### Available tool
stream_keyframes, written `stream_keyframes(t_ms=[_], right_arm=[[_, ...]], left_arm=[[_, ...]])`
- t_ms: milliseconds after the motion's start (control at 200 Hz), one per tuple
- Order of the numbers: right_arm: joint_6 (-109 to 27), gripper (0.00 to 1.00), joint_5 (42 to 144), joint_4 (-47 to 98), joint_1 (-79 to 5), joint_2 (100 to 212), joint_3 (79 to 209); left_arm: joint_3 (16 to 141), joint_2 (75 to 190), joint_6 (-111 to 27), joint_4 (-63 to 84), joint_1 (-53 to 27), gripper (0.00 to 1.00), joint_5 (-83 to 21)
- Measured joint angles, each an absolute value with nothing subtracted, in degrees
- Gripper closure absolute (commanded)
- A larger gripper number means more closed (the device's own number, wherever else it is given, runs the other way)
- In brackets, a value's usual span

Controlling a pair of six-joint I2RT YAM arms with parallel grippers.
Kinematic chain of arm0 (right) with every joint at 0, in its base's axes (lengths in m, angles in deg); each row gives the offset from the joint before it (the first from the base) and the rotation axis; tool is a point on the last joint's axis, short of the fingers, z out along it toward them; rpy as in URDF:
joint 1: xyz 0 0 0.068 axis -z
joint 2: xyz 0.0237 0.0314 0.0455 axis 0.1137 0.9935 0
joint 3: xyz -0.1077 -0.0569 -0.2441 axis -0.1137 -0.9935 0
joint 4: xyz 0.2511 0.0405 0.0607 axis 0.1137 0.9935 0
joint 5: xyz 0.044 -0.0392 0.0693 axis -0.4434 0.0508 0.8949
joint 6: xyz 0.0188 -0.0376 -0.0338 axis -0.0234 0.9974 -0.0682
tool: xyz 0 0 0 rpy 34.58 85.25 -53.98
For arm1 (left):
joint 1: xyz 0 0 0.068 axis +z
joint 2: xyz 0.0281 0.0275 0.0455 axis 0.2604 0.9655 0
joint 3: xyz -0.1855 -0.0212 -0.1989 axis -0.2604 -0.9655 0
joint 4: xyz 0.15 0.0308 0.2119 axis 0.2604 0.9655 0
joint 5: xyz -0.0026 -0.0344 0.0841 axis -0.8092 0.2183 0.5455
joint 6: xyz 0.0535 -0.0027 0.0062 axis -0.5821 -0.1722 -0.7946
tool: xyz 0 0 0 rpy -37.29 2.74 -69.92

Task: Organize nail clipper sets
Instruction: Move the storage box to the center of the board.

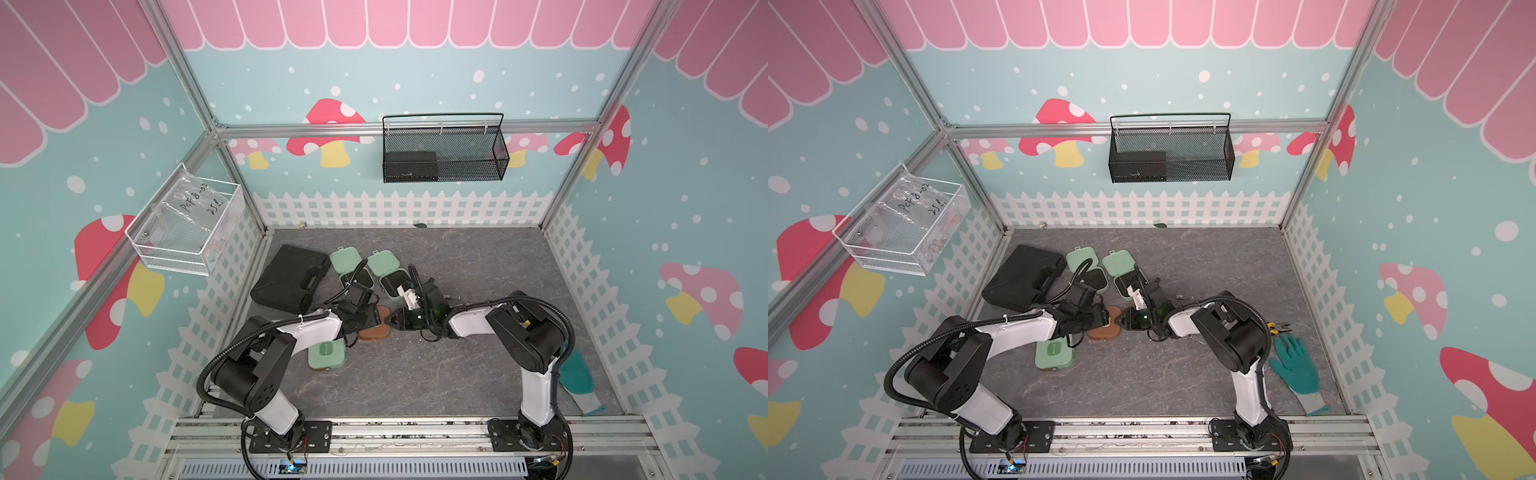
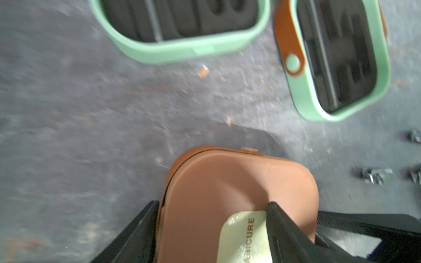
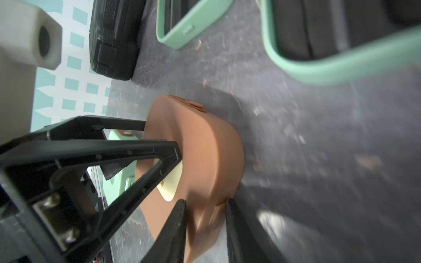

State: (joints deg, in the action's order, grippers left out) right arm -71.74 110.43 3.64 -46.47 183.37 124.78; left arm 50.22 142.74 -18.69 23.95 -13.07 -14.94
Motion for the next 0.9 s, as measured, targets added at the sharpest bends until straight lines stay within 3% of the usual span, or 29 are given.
stream_keyframes(t_ms=[420, 901], right_arm=[[-66.8, 0.69, 110.0, 18.7, -49.9, 194.8, 148.0], [-61.7, 0.58, 109.4, 29.2, -54.6, 198.7, 158.3]], left_arm=[[51.8, 141.8, -14.1, 29.5, -8.1, 0.24, -5.4], [54.0, 139.1, -10.2, 41.6, -7.5, 0.17, 1.9]])
